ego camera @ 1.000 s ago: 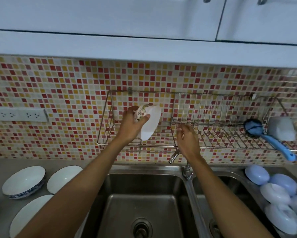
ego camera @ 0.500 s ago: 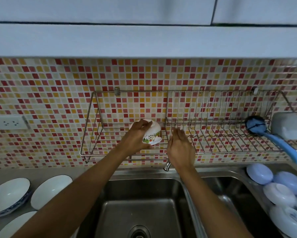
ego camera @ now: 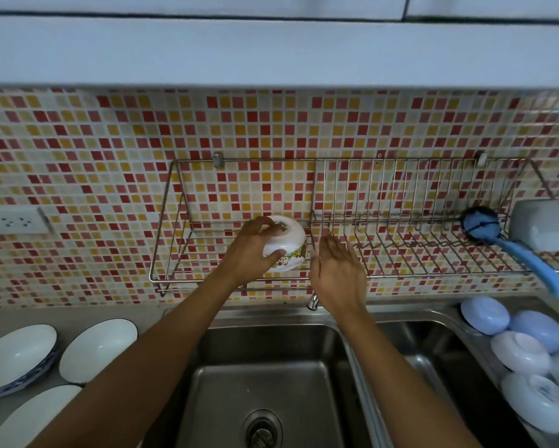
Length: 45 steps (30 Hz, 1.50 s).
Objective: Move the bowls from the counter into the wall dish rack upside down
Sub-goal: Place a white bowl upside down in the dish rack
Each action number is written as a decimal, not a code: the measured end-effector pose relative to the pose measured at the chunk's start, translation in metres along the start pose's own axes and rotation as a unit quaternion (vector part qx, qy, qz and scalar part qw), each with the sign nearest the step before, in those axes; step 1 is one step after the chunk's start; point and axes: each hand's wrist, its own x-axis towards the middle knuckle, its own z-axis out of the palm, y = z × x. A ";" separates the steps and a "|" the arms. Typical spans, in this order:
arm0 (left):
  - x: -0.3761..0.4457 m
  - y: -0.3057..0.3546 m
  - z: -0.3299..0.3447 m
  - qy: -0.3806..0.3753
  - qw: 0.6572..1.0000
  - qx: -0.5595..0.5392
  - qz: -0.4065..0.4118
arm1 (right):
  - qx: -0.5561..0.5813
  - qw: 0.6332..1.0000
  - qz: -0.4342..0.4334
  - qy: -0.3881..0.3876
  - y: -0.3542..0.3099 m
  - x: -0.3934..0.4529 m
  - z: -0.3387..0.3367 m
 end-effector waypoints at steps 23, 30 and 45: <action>-0.065 0.005 0.006 -0.006 0.979 0.201 -0.013 | -0.028 0.999 0.014 -0.018 -0.014 -0.047 -0.004; -0.104 -0.003 0.007 -0.007 0.977 0.212 -0.020 | -0.002 0.999 0.007 -0.052 -0.017 -0.066 -0.005; -0.229 -0.069 -0.055 0.022 0.972 0.128 -0.198 | 0.087 0.980 -0.143 -0.107 -0.147 -0.119 0.013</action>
